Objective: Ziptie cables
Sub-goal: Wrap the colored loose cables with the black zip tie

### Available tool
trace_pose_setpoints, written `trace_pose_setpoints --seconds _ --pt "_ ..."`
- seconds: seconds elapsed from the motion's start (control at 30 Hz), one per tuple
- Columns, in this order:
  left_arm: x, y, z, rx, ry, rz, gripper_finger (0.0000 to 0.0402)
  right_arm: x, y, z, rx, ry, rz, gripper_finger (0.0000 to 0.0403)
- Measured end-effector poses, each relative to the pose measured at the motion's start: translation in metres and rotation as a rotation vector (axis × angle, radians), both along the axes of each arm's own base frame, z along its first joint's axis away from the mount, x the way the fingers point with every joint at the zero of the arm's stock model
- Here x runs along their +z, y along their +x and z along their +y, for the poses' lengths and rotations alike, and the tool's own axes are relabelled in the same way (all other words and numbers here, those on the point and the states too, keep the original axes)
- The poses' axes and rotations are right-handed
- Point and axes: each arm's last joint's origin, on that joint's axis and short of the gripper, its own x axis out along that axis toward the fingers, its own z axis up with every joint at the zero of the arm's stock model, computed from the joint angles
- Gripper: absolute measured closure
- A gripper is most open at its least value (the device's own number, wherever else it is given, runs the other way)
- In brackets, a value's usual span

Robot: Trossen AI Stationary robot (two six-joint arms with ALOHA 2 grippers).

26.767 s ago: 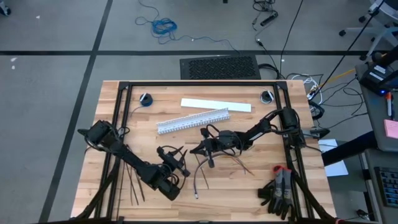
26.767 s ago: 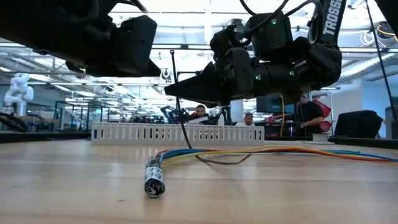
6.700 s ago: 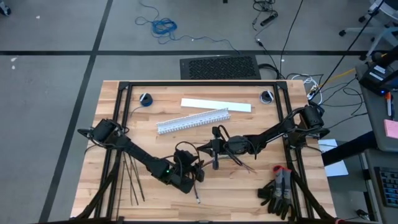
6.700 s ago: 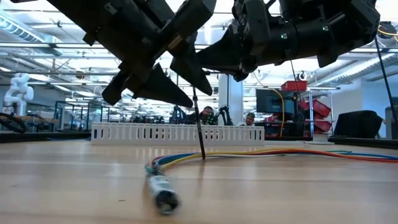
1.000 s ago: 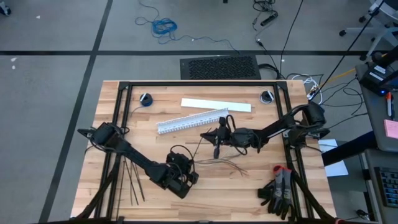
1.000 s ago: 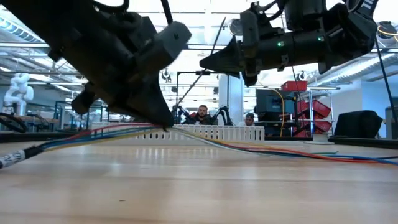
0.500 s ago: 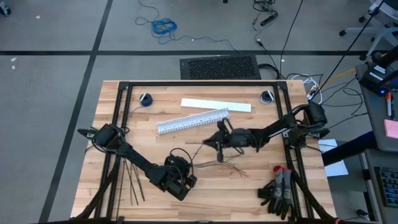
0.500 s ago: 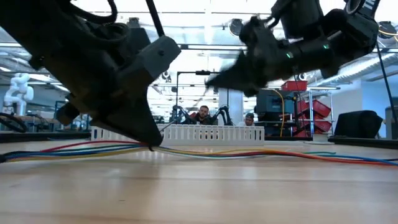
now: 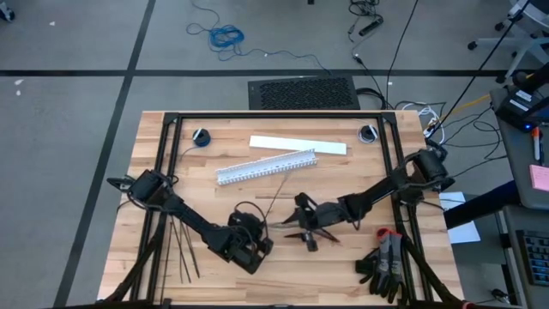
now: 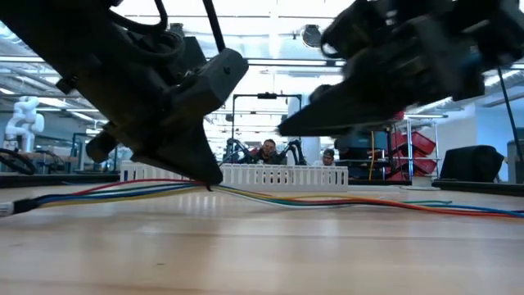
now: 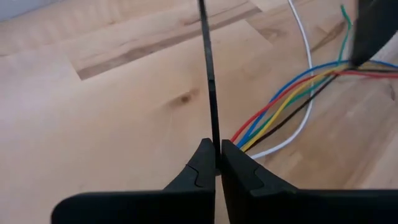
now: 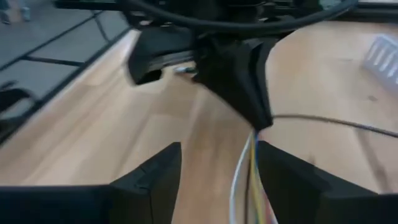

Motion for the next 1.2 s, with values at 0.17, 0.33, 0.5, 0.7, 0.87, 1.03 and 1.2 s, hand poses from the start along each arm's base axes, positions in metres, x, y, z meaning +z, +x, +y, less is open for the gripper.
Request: trace_pose_setpoints --seconds 0.17,0.33,0.5,0.7,0.87,1.03,1.2 --pt "0.001 0.001 0.0 0.004 -0.002 -0.01 0.0393 -0.013 0.025 0.001 -0.001 -0.033 0.045 0.0203" --pt "0.002 0.003 -0.001 0.0 -0.012 -0.035 0.0393 -0.025 0.044 -0.005 -0.031 -0.041 0.063 0.0203" --pt "0.004 0.005 -0.002 -0.01 -0.009 -0.046 0.0393 -0.04 0.056 -0.012 -0.067 -0.031 0.136 0.0207" --pt "0.008 0.008 -0.003 -0.024 0.002 -0.045 0.0393 -0.045 0.061 -0.022 -0.118 0.006 0.193 0.0295" --pt "0.008 0.006 -0.002 -0.025 0.016 -0.018 0.0393 -0.044 0.061 -0.021 -0.102 -0.017 0.187 0.0393" --pt "0.006 0.001 -0.002 -0.001 0.005 0.015 0.0393 -0.046 0.06 -0.021 -0.114 -0.011 0.209 0.0402" --pt "0.006 0.0 -0.002 -0.008 0.003 0.032 0.0393 -0.047 0.059 -0.022 -0.119 -0.013 0.23 0.0403"
